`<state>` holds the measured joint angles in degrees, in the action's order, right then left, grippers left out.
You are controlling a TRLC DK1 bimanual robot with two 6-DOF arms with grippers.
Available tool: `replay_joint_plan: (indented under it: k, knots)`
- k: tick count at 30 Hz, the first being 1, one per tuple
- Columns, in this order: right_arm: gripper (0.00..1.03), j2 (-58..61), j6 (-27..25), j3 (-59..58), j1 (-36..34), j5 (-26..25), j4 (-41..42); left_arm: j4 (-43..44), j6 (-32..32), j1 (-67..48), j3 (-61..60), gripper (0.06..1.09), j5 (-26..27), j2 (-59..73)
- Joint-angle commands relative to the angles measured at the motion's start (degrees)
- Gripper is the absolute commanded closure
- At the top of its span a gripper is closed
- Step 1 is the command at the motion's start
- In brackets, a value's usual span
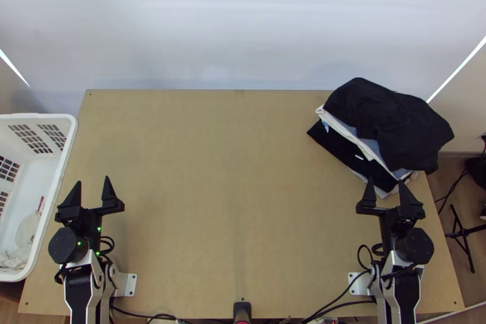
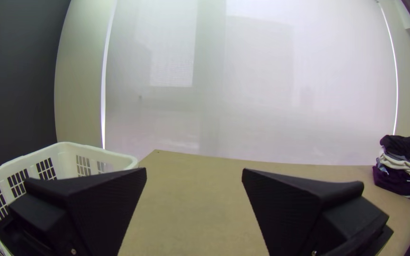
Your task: Fold the t-shirt
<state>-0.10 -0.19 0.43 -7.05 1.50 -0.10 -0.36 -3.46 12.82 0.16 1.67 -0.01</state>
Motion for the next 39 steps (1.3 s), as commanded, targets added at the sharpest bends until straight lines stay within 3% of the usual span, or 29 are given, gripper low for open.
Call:
replay_joint_plan:
  k: [1,32,39]
  knots:
    - [0.05,0.0,0.0,0.0,0.0,0.0,0.0,0.0,-0.1,0.0,0.0,0.11,0.0,0.0]
    - [0.05,0.0,0.0,0.0,0.0,0.0,0.0,0.0,-0.8,-1.7,0.0,0.11,0.0,0.0]
    - [0.05,0.0,0.0,0.0,0.0,0.0,0.0,2.8,-0.8,2.4,0.2,0.11,0.7,-0.1]
